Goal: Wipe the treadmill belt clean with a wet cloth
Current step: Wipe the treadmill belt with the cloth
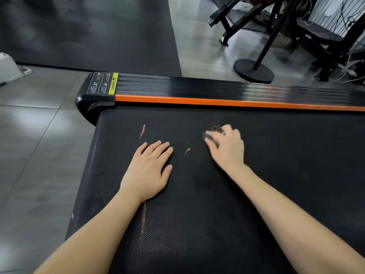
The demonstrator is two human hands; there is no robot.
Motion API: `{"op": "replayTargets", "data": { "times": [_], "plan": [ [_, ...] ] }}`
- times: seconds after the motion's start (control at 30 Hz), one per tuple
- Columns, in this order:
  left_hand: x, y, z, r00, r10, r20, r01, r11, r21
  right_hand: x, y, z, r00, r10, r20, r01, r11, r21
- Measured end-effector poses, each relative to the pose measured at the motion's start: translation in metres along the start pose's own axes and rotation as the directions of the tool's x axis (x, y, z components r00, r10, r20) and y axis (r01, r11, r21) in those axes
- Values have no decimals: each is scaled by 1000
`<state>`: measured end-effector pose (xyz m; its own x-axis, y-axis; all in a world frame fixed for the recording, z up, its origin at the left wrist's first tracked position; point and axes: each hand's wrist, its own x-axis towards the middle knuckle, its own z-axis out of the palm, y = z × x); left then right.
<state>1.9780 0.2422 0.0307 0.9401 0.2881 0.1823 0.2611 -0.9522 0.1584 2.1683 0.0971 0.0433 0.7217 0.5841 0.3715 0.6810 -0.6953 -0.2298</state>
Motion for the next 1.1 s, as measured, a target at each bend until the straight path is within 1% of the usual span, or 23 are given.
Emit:
{"op": "replayTargets", "data": {
  "times": [0.07,0.13,0.2,0.23,0.27,0.3,0.33,0.37,0.4,0.43,0.5,0.57,0.6,0.67,0.73,0.77,0.8,0.83,0.9,0.93,0.97,1.0,1.1],
  "plan": [
    [0,0,-1,1000,4,1,-4,1000,8,-42,-13,-8,981,-192,-1,191,978,83],
    [-1,0,-2,1000,4,11,-4,1000,5,-68,-20,-17,926,-375,38,364,916,167],
    [-2,0,-3,1000,1,22,-1,1000,2,-59,-10,-18,881,-468,70,451,875,176],
    [-2,0,-3,1000,2,28,-2,1000,0,-45,-1,-15,887,-456,66,446,886,131],
    [-2,-1,-3,1000,3,29,-3,1000,-1,-25,11,-10,921,-388,39,385,920,72],
    [-2,-1,-3,1000,4,24,-4,1000,-4,-4,22,-6,966,-257,13,257,966,16],
    [-2,-1,-2,1000,4,16,-4,1000,-6,17,33,-1,996,-86,2,86,996,-29],
    [-3,-1,-1,1000,0,11,0,1000,-11,36,40,4,995,95,-5,-95,994,-61],
    [-3,-1,-1,1000,-5,3,5,1000,-12,52,43,9,968,248,-23,-249,966,-74],
    [-2,-2,0,1000,-6,-7,6,1000,-12,65,42,13,935,352,-44,-355,932,-74],
    [-1,-2,0,1000,-2,-17,2,1000,-11,82,26,20,894,441,-79,-446,892,-71],
    [-1,-3,0,1000,5,-13,-5,1000,-13,86,4,27,920,386,-74,-390,919,-55],
    [-1,-4,0,1000,9,-10,-9,1000,-13,84,-7,30,952,300,-61,-302,952,-37],
    [-1,-4,-1,1000,13,-1,-13,1000,-14,75,-20,33,999,34,-23,-33,999,22],
    [-1,-3,-1,1000,11,7,-11,1000,-19,69,-13,31,985,-175,15,174,984,34],
    [-1,-3,-1,1000,10,6,-10,1000,-22,71,-1,29,982,-191,13,191,982,5],
    [-1,-3,-1,1000,10,5,-10,1000,-24,76,13,27,992,-130,-3,130,991,-34],
    [-1,-3,-1,1000,10,4,-10,1000,-23,81,26,25,1000,-5,-28,3,998,-60],
    [-1,-2,0,1000,5,0,-5,1000,-20,93,35,25,960,273,-70,-276,960,-49],
    [0,-2,0,1000,4,-3,-4,1000,-18,96,26,28,938,339,-68,-342,938,-49],
    [0,-2,0,1000,5,-5,-5,1000,-19,97,11,32,937,346,-53,-349,936,-57],
    [0,-2,0,1000,5,-4,-5,1000,-20,95,-7,36,952,306,-30,-307,950,-53],
    [0,-2,-1,1000,7,0,-7,1000,-15,77,-42,44,999,35,19,-36,999,15]
  ]
}}
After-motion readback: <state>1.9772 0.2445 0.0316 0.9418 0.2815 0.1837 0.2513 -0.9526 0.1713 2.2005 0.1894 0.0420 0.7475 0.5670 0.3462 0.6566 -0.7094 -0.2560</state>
